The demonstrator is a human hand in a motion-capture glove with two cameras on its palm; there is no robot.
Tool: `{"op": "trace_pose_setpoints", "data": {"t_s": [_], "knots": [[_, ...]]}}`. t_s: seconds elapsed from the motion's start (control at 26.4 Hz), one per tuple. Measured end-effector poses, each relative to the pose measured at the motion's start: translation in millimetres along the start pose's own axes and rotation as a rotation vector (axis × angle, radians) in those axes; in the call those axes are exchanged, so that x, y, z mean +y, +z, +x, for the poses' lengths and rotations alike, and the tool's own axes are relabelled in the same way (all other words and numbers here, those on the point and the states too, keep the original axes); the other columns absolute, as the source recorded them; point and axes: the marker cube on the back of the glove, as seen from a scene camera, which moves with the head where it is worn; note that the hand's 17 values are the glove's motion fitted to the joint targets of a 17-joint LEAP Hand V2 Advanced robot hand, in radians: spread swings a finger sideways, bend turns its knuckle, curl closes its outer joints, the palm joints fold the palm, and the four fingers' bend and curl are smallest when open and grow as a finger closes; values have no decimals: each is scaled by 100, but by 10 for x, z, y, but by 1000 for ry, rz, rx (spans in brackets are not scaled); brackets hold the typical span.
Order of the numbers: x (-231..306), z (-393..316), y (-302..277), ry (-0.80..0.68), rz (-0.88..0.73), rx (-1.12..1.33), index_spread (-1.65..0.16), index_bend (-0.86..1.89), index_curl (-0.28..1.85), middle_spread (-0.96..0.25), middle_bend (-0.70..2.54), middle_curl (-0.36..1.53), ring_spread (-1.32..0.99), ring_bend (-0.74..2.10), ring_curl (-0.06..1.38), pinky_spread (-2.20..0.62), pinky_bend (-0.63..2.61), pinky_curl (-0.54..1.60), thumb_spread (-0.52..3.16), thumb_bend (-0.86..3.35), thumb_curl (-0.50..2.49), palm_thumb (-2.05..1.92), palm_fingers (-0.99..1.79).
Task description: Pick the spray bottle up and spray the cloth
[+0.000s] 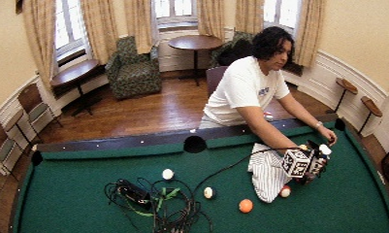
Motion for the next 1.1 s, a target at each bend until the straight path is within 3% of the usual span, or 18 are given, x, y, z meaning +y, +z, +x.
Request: {"op": "trace_pose_setpoints", "data": {"t_s": [0.19,0.61,0.91,1.1], "knots": [[7,0,8,6,-40,-18,-30,28,59,-24,59,53,-24,70,47,-33,43,40,23,-3,81,94,139],[88,117,-44,85,-296,4,-29,19,57,-21,59,53,-19,67,45,-31,43,40,32,-6,79,91,133],[381,251,-491,94,-409,180,-34,10,50,-20,35,45,-18,57,43,-9,35,40,66,-8,65,73,79],[677,200,-972,16,-486,398,-37,7,44,-17,19,40,-15,49,41,2,43,41,75,-7,58,65,48]]}}
